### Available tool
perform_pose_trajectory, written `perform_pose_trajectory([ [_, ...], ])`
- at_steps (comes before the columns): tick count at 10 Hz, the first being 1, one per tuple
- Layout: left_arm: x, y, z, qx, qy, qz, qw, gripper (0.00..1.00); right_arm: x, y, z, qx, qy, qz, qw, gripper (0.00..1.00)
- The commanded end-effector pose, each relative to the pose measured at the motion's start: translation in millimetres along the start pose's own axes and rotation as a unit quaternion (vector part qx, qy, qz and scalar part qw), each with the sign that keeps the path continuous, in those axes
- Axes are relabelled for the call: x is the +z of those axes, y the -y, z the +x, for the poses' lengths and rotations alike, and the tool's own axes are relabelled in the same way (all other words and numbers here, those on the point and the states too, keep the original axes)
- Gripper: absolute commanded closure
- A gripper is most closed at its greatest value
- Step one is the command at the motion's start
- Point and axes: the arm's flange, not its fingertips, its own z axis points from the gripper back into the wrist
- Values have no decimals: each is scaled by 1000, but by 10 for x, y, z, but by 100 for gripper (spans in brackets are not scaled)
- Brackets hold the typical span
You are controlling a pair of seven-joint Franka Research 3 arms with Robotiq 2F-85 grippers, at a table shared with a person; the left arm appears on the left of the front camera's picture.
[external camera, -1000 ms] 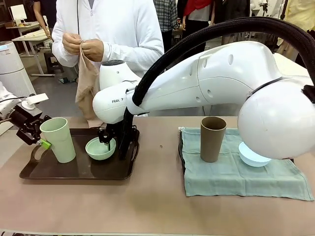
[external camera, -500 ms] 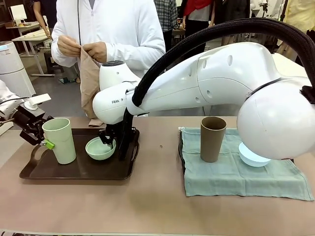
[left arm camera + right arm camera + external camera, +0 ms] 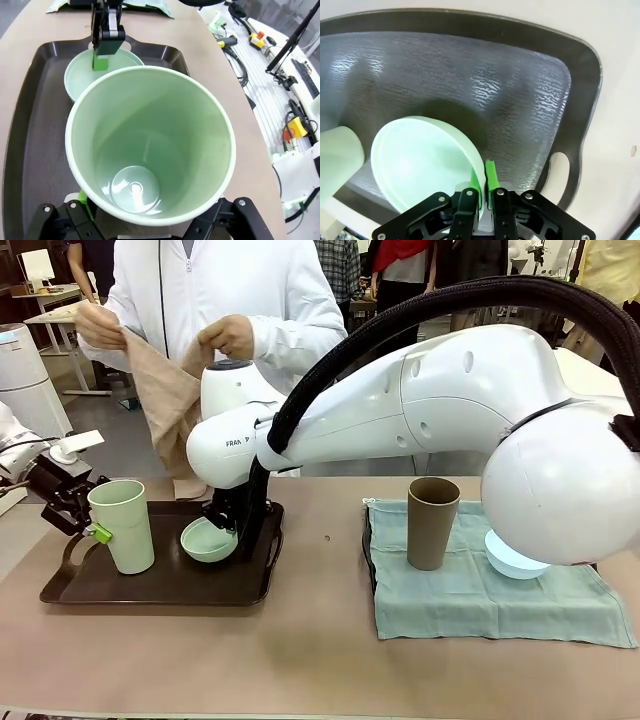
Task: Set up a tray with a mat and arrange the tableware.
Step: Pick up the Picnic Bowl and Reusable plastic cup from the Handle tray in front of the human's position and hold them in the air.
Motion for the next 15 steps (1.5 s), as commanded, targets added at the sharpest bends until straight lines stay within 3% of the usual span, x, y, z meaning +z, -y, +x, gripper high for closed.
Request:
perform_pose_trajectory([
  [1, -64, 21, 30, -10, 2, 14, 1000, 100, -85, -15, 68, 7, 4, -14, 1000, 100],
  [2, -65, 18, 40, -10, 1, 14, 1000, 70, -82, -10, 75, 6, 6, -13, 1000, 100],
  [3, -58, 17, 42, -9, 1, 15, 1000, 70, -81, 0, 81, 3, 7, -13, 1000, 100],
  [4, -57, 12, 46, -8, -1, 16, 1000, 100, -80, 13, 88, -2, 7, -14, 1000, 100],
  [8, 357, 270, 282, -5, 26, 27, 999, 100, 269, 116, -91, 2, 18, 18, 1000, 98],
  [12, 978, 861, 977, -55, 34, 87, 994, 100, 1130, 208, -417, 6, 72, 40, 997, 98],
  [15, 1135, 1118, 1372, -72, 32, 108, 991, 100, 1659, 190, -662, 4, 105, 27, 994, 98],
])
